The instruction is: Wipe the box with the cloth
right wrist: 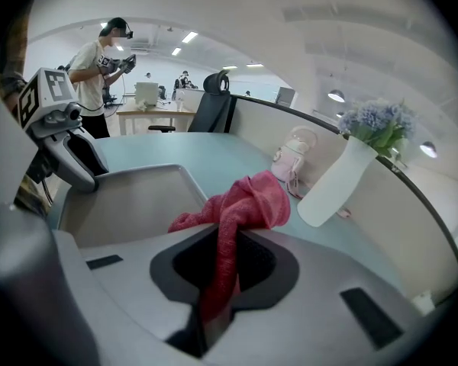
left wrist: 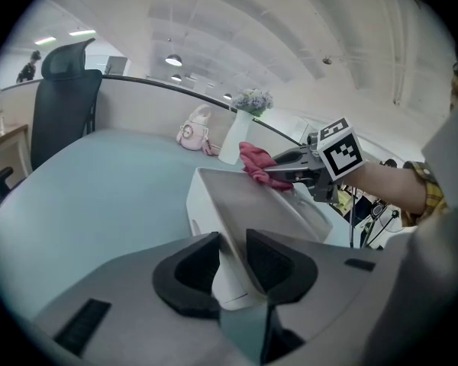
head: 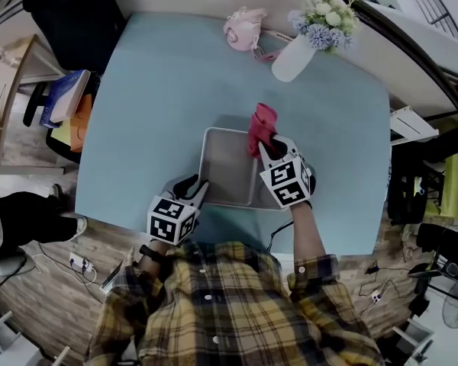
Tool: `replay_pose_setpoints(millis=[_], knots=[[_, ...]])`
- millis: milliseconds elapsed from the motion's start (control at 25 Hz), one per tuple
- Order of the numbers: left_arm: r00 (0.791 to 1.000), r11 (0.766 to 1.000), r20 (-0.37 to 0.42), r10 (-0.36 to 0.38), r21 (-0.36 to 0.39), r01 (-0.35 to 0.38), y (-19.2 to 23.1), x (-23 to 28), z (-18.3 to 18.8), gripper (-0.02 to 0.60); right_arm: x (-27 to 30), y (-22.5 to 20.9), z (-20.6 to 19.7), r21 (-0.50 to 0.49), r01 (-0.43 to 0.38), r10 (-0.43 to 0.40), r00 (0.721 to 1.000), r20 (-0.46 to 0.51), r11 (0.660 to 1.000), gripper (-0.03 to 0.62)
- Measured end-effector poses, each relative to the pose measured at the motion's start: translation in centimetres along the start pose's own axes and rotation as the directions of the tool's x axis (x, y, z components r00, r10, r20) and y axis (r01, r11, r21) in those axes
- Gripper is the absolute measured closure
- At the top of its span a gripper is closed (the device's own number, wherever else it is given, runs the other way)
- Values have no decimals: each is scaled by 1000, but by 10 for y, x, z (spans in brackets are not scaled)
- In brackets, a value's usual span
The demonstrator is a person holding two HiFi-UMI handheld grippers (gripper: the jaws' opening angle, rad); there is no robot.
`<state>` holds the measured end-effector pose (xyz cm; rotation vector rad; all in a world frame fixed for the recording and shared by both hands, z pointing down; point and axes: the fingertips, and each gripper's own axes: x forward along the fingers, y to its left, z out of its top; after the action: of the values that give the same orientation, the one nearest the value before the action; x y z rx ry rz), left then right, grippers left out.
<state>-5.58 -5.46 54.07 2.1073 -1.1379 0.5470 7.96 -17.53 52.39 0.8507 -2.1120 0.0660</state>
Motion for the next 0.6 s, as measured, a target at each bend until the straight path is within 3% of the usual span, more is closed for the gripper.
replay_pose_setpoints(millis=[320,600], knots=[[1000,1000,0,-6,4,6,1,-1,-2,472,-21,-29,-42,53,93,-90,994,-61,994,548],[1000,1000,6,-4,4,4,0,0,-1,472,-38,-37,-62,89,124,-117,990,-78,988,548]])
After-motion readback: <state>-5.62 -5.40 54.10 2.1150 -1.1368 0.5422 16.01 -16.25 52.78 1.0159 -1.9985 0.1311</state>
